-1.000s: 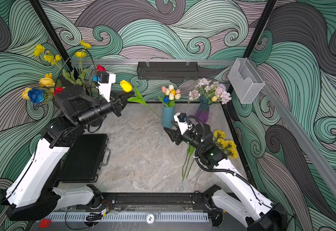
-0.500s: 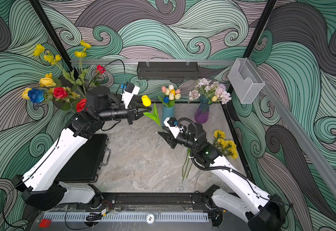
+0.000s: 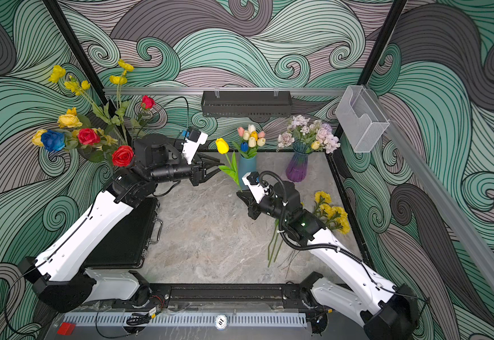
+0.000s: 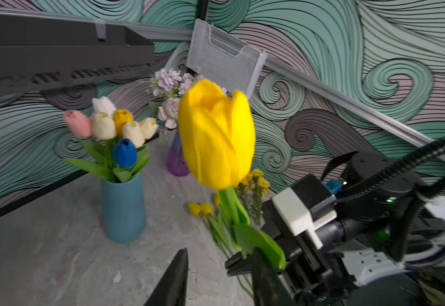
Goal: Pick out yellow flowers from the vase
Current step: Place the flower at the center of the board.
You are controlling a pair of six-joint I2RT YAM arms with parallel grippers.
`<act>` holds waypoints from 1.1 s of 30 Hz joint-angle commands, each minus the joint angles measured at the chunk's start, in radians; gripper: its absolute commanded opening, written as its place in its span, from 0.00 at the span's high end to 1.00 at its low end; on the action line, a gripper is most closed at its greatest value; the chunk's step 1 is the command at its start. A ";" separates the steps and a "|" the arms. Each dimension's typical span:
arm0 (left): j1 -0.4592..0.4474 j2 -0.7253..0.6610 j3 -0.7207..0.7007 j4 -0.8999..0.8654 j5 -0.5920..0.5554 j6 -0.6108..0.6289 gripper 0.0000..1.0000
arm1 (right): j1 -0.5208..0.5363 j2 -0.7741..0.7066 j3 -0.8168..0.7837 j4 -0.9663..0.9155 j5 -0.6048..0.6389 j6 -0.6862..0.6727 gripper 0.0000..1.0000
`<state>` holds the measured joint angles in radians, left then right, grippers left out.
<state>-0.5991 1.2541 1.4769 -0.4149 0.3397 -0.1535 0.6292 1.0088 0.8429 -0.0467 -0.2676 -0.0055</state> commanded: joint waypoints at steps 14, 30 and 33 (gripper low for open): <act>0.005 -0.136 -0.252 0.219 -0.601 -0.067 0.39 | -0.158 -0.139 -0.306 -0.454 0.384 0.718 0.92; 0.015 -0.052 -0.211 0.181 -0.539 -0.070 0.35 | -0.269 0.092 -0.361 -0.404 0.302 0.774 0.81; 0.018 -0.043 -0.204 0.181 -0.526 -0.072 0.35 | -0.270 0.087 -0.356 -0.407 0.311 0.766 0.72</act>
<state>-0.5896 1.2030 1.2255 -0.2291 -0.2081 -0.2153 0.3645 1.1000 0.4797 -0.4568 0.0288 0.7456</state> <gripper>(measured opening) 0.653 0.260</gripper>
